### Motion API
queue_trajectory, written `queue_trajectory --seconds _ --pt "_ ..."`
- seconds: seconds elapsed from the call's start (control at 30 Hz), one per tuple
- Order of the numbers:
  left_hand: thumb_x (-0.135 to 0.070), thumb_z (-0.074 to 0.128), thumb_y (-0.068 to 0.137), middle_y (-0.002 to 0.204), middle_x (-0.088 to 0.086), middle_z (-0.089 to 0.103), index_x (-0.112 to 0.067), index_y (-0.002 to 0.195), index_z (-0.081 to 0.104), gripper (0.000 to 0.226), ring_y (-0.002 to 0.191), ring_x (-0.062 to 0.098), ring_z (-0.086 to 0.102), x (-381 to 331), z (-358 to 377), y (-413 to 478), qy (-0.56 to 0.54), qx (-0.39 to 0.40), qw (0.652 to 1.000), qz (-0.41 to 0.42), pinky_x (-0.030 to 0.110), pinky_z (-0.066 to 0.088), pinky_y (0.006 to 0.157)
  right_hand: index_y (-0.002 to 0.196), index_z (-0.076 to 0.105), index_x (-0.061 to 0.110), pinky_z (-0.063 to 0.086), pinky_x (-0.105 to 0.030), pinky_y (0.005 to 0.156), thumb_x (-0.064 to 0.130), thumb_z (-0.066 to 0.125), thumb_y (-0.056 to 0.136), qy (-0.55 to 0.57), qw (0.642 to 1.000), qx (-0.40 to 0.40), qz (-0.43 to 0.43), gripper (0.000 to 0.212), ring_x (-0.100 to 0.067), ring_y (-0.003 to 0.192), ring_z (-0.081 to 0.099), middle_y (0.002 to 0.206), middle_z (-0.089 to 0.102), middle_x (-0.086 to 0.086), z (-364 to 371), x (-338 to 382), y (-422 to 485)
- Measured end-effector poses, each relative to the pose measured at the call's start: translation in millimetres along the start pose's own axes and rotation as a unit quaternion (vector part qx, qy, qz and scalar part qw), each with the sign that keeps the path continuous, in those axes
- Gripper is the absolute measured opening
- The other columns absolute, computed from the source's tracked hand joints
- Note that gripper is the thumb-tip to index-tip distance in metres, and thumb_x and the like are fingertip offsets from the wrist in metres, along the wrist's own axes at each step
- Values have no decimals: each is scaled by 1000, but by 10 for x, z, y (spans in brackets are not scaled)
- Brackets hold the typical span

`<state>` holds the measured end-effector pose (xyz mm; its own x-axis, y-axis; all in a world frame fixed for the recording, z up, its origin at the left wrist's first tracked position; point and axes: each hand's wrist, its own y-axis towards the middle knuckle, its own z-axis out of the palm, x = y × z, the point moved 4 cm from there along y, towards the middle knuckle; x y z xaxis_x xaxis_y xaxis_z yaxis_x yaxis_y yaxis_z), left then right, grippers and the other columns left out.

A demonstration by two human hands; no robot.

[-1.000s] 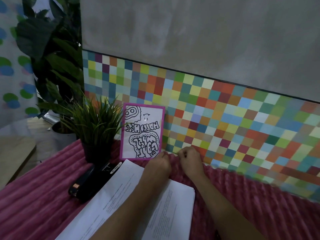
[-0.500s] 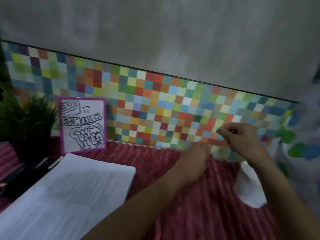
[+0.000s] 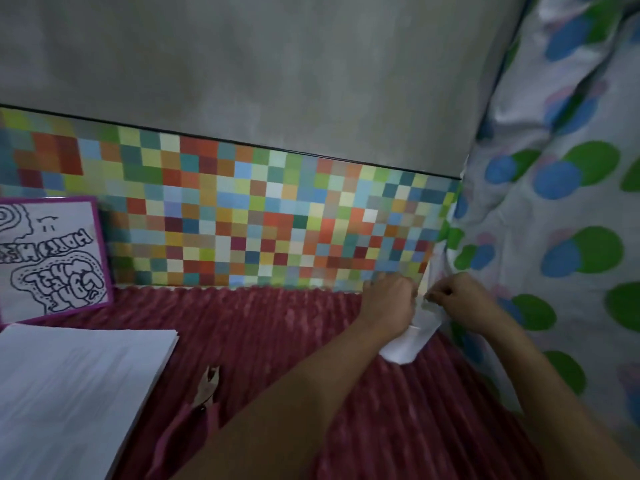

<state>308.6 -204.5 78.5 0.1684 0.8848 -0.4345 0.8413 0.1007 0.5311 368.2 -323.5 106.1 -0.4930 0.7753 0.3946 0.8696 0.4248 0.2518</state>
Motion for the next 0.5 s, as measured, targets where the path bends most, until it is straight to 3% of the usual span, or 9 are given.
queue_trajectory --seconds 0.1,0.17,0.23,0.37,0.5 --pt "-9 49 89 86 7 62 -11 80 68 21 97 32 53 38 -32 -17 10 -14 1000 -21 41 37 83 100 73 -7 50 -39 84 -1 56 90 0 999 30 -12 20 -31 94 67 103 72 -20 62 35 -26" --pt "-13 54 86 82 1 66 -15 74 70 20 91 27 56 80 -48 -16 6 -32 999 -38 40 37 83 100 74 -4 51 -36 81 -4 56 88 -2 1000 16 -18 22 -27 89 67 101 73 -18 71 63 -46" --pt "-19 61 83 86 -2 70 -17 74 72 14 90 23 59 133 -52 -6 -9 -45 997 -55 39 39 85 96 76 -1 49 -30 76 -5 62 85 12 1000 -20 -11 19 -19 81 64 96 75 -14 61 84 -55" --pt "-28 70 80 85 0 69 -15 76 67 14 90 21 59 207 -50 1 -56 -30 995 -74 38 39 83 78 77 -2 51 -29 67 -2 77 73 34 998 -56 6 4 -19 70 65 80 74 -14 70 131 -51" --pt "-14 57 89 101 8 67 -14 92 70 14 103 30 56 259 -7 -12 -70 8 997 -43 46 45 86 69 75 0 40 -16 51 1 82 70 20 997 -65 22 8 -15 59 60 71 72 -12 100 108 -35"
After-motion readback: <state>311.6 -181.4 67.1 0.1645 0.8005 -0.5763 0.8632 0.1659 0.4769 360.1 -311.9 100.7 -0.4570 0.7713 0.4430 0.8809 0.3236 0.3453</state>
